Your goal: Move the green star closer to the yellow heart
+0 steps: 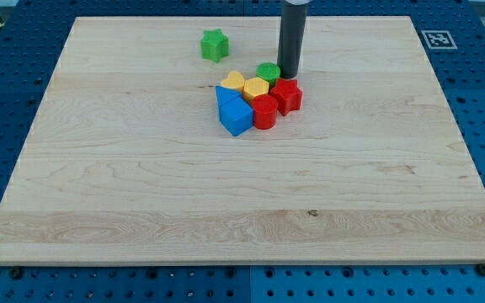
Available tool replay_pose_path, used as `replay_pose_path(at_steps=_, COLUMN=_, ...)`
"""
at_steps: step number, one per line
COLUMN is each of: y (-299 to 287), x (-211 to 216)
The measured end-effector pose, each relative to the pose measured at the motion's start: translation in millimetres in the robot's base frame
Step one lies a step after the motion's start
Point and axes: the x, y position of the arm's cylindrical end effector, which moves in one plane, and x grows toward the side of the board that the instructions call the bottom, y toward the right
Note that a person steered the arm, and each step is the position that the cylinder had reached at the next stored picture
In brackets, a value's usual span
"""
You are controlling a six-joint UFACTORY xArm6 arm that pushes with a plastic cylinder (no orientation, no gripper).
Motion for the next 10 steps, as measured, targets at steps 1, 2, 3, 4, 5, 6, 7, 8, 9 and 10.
replay_pose_path(at_steps=1, y=-2.9, x=-46.4)
replay_pose_path(at_steps=2, y=-56.6, x=-82.5)
replay_pose_path(at_steps=3, y=-108.8, x=-99.5)
replay_pose_path(at_steps=4, y=-125.4, x=-94.8)
replay_pose_path(at_steps=5, y=-125.5, x=-80.6)
replay_pose_path(at_steps=6, y=-124.7, x=-68.3)
replay_pose_path(at_steps=7, y=-124.4, x=-59.2)
replay_pose_path(at_steps=8, y=-124.4, x=-49.2)
replay_pose_path(at_steps=9, y=-127.8, x=-40.8)
replay_pose_path(at_steps=10, y=-164.5, x=-44.8)
